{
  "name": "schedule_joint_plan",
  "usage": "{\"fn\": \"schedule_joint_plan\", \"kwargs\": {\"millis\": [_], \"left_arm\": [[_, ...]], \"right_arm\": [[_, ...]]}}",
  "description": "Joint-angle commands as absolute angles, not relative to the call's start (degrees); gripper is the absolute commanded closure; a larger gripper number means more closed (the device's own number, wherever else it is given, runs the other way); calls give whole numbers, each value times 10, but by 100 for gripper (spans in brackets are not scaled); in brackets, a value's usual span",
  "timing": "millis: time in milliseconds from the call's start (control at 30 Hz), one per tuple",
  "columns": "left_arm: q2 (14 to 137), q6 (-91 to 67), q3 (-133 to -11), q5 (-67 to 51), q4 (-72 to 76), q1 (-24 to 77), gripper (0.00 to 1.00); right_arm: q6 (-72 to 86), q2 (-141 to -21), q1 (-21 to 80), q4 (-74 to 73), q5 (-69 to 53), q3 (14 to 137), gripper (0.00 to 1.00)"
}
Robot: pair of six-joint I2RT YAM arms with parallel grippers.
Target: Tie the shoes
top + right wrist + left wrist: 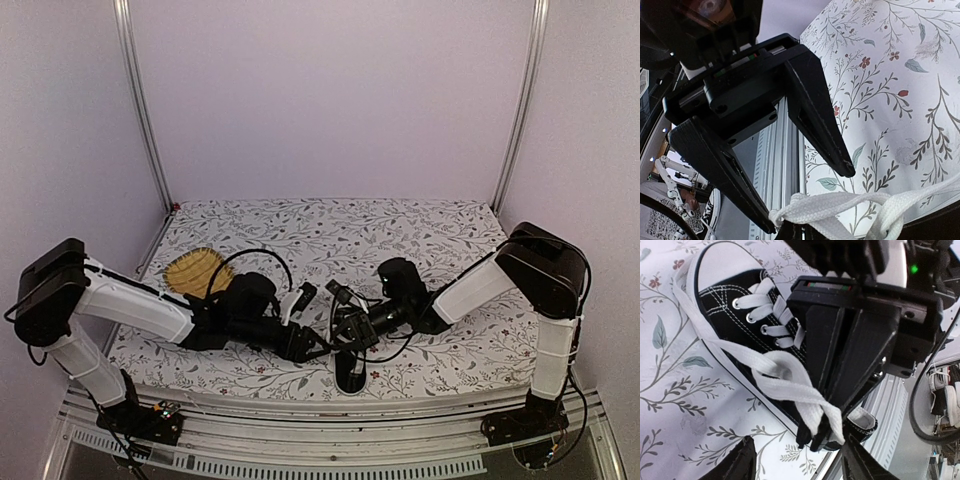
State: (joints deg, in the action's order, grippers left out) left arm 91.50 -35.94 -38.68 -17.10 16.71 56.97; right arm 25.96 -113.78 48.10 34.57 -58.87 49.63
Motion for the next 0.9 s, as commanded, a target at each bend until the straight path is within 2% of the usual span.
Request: {"fn": "schedule_joint_plan", "kwargs": {"millis": [0,100,200,500,867], "left_arm": [[917,-340,-370,-201,224,565,42],[927,-338,-355,-214,263,564,43],[940,-337,-351,-226,283,566,52],[979,-328,-364,-215,290,583,64],[1017,-347,-378,-213,336,593,71]], "right_arm": [[264,-1141,478,359,-597,506,98],[265,-1139,478,358,-595,507,98],[266,-1137,477,358,-592,506,98],[270,-1135,474,359,-590,505,98],[271,-1135,475,359,-588,506,98]]}}
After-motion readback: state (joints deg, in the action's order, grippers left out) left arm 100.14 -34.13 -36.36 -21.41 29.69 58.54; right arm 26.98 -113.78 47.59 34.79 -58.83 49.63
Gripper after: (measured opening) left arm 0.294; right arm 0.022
